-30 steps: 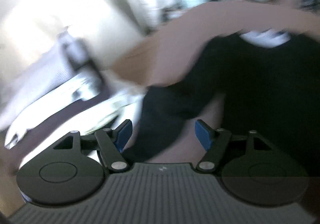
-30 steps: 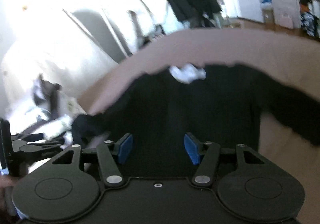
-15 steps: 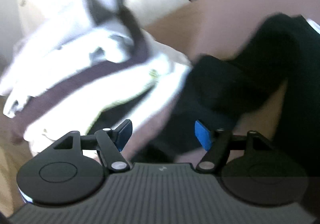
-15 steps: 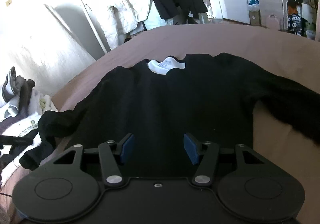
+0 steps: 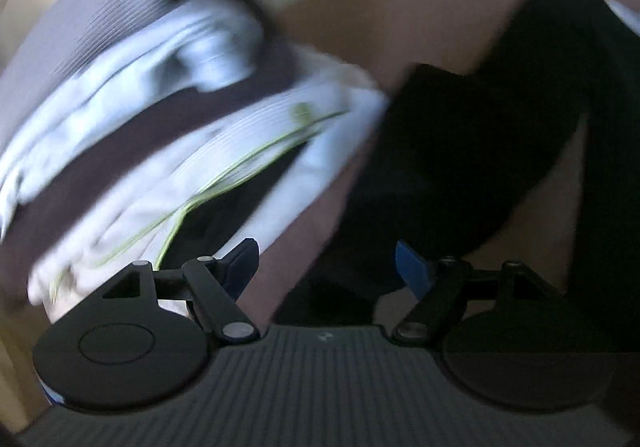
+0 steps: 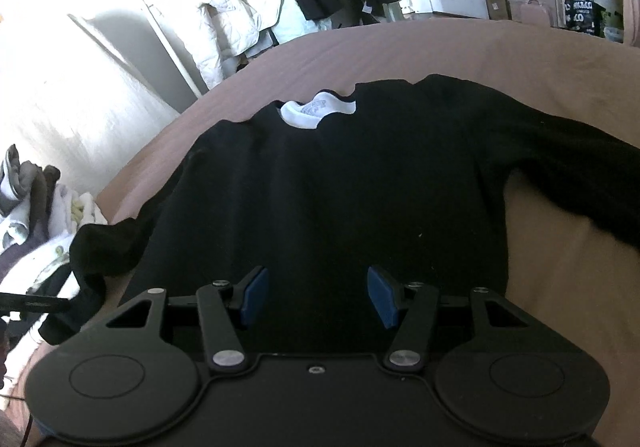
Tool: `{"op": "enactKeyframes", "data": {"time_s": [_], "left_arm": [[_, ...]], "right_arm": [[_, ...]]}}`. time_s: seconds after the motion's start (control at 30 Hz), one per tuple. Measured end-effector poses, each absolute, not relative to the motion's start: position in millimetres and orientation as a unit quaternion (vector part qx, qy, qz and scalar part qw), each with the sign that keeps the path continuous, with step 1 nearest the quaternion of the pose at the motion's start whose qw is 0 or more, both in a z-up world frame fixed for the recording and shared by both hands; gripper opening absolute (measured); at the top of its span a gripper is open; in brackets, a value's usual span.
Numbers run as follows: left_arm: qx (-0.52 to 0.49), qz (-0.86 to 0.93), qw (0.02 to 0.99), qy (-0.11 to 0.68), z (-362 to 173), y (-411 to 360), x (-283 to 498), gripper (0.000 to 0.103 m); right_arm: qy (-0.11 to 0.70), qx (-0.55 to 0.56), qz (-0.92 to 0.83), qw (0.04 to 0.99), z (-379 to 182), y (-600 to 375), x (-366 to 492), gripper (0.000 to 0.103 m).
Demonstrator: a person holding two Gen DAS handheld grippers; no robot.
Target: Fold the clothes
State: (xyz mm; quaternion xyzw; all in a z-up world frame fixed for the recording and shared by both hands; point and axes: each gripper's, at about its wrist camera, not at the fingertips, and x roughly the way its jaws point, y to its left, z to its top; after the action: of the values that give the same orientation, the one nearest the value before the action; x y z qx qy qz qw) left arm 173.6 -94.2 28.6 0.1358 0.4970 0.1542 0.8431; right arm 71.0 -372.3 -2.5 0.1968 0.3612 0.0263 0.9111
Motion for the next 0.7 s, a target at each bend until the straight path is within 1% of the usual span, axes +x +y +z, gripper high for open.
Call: {"op": "enactKeyframes", "data": {"time_s": [0.13, 0.17, 0.23, 0.27, 0.3, 0.33, 0.37, 0.4, 0.53, 0.57, 0.63, 0.7], "left_arm": [[0.108, 0.188, 0.816, 0.536, 4.9, -84.5, 182.1, 0.078], [0.108, 0.197, 0.810, 0.541, -0.6, -80.7, 183.4, 0.080], [0.112, 0.208, 0.807, 0.541, -6.6, -74.7, 185.0, 0.098], [0.106, 0.210, 0.812, 0.535, -6.3, -71.7, 184.3, 0.099], [0.095, 0.210, 0.819, 0.525, -4.4, -68.7, 183.1, 0.082], [0.070, 0.207, 0.830, 0.513, 1.3, -65.2, 180.7, 0.009], [0.037, 0.203, 0.842, 0.499, 8.9, -61.5, 177.8, 0.008], [0.034, 0.207, 0.855, 0.475, 19.6, -62.3, 173.9, 0.003], [0.118, 0.260, 0.902, 0.322, 76.4, -79.7, 144.5, 0.003], [0.117, 0.265, 0.909, 0.299, 88.5, -79.0, 137.0, 0.003], [0.085, 0.265, 0.919, 0.280, 106.4, -69.8, 122.5, 0.003], [0.036, 0.261, 0.922, 0.285, 111.9, -53.6, 109.2, 0.003]], "right_arm": [[0.361, 0.176, 0.027, 0.915, 1.5, -366.5, 69.4, 0.061], [0.358, 0.172, 0.030, 0.917, 3.6, -365.0, 68.6, 0.061], [0.356, 0.170, 0.036, 0.918, 6.2, -363.4, 67.9, 0.061], [0.356, 0.170, 0.038, 0.918, 6.2, -362.6, 68.2, 0.061], [0.357, 0.170, 0.040, 0.918, 6.1, -361.9, 68.5, 0.061], [0.358, 0.168, 0.041, 0.917, 5.3, -361.0, 69.0, 0.061], [0.362, 0.166, 0.042, 0.917, 3.8, -359.6, 69.3, 0.061], [0.365, 0.163, 0.041, 0.916, 2.7, -358.2, 69.5, 0.061], [0.370, 0.153, 0.041, 0.915, 2.9, -355.3, 66.2, 0.061], [0.369, 0.155, 0.040, 0.915, 3.4, -355.8, 65.8, 0.061], [0.368, 0.159, 0.037, 0.915, 4.4, -357.0, 65.0, 0.061], [0.369, 0.164, 0.035, 0.914, 4.8, -358.2, 64.2, 0.061]]}}
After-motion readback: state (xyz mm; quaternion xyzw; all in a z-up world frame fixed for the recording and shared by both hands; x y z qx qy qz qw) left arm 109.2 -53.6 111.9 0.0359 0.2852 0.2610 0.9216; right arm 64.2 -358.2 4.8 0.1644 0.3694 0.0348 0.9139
